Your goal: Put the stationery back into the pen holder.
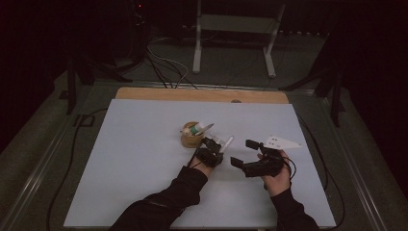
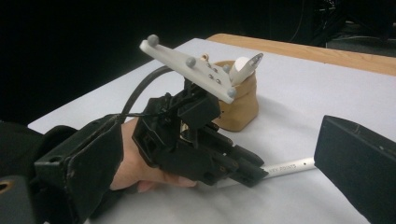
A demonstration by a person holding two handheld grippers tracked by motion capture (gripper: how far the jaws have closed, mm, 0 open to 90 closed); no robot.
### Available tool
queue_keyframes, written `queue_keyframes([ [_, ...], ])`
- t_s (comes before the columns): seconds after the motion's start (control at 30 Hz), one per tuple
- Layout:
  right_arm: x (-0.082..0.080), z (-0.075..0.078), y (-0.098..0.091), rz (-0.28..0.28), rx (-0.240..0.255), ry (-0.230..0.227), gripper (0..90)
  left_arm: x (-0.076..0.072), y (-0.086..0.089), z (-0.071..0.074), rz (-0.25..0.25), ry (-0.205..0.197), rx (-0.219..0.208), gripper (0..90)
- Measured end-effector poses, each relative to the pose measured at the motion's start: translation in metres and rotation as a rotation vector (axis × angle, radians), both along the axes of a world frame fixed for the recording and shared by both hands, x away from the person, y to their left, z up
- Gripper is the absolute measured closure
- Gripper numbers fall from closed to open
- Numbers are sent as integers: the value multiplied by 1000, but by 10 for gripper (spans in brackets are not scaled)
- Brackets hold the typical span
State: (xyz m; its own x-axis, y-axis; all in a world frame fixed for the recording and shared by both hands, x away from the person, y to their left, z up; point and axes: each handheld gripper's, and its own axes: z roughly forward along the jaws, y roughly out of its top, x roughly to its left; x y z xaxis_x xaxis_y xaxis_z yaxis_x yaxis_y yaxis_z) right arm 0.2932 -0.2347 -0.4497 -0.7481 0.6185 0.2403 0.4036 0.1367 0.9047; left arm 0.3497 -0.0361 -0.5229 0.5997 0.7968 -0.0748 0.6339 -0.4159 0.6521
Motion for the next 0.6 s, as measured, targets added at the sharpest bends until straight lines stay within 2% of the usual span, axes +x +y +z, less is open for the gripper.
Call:
queue_keyframes([
  [0.13, 0, 0, 0, -2, -1, 2, 13, -1, 7, 3, -14, 3, -23, 797],
  [0.43, 0, 0, 0, -1, -1, 4, 13, -9, 14, 16, -55, -5, -41, 796],
  [0.6, 0, 0, 0, 0, 0, 5, 13, -13, 19, 22, -82, 8, -53, 796],
])
